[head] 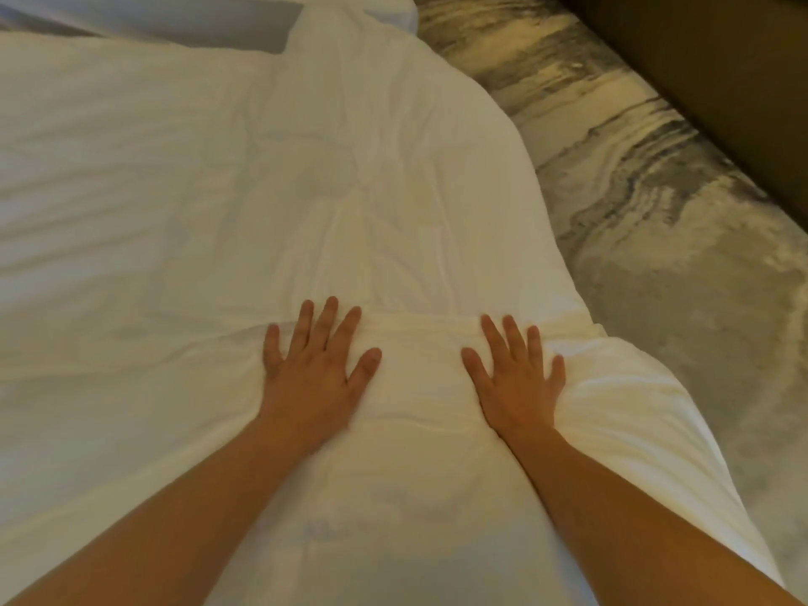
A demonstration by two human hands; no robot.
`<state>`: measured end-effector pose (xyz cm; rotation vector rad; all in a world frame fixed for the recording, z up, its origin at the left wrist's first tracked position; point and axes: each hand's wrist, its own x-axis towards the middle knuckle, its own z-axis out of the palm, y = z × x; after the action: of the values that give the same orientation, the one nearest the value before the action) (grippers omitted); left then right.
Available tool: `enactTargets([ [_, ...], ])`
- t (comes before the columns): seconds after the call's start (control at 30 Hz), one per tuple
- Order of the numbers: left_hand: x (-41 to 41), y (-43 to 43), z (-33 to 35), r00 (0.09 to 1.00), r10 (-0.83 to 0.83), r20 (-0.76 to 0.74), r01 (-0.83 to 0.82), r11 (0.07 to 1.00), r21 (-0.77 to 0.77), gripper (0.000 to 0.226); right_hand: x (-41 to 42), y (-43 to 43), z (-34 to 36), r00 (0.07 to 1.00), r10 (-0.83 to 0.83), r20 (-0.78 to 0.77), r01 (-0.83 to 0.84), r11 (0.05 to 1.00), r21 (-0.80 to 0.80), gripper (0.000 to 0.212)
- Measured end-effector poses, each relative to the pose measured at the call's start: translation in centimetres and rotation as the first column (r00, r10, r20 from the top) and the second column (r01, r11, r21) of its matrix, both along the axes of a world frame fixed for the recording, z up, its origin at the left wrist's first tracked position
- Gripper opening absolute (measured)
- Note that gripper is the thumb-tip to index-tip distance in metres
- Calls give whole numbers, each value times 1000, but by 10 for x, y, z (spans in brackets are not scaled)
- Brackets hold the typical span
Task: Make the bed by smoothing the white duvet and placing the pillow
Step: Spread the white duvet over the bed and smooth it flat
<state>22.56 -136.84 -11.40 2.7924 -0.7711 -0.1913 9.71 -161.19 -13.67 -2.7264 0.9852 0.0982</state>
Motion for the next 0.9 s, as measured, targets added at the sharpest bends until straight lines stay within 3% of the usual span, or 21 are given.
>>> enactTargets([
  [0.1,38,-4,10,995,13,97,-11,1000,-21,74,1,0,-8,1000,-9,12,9,999,-42,75],
  [0.27,113,-16,-3,992,88,88,-87,996,-22,75,2,-3,-19,1000,-19,11,20,997,-76,75],
  [0.47,191,-43,-26,972,135,194,-134,991,-21,75,2,-8,-45,998,-42,36,48,984,-170,65],
  [0.73,210,-56,-76,965,170,199,-168,985,-28,68,26,-5,-20,998,-31,50,40,981,-190,61],
  [0.8,212,-55,-84,963,169,211,-165,986,-36,67,49,-15,9,991,31,127,-11,988,-155,61],
  [0.9,217,-56,-92,961,177,213,-173,984,-38,67,151,-46,45,961,95,258,-94,995,-19,73],
])
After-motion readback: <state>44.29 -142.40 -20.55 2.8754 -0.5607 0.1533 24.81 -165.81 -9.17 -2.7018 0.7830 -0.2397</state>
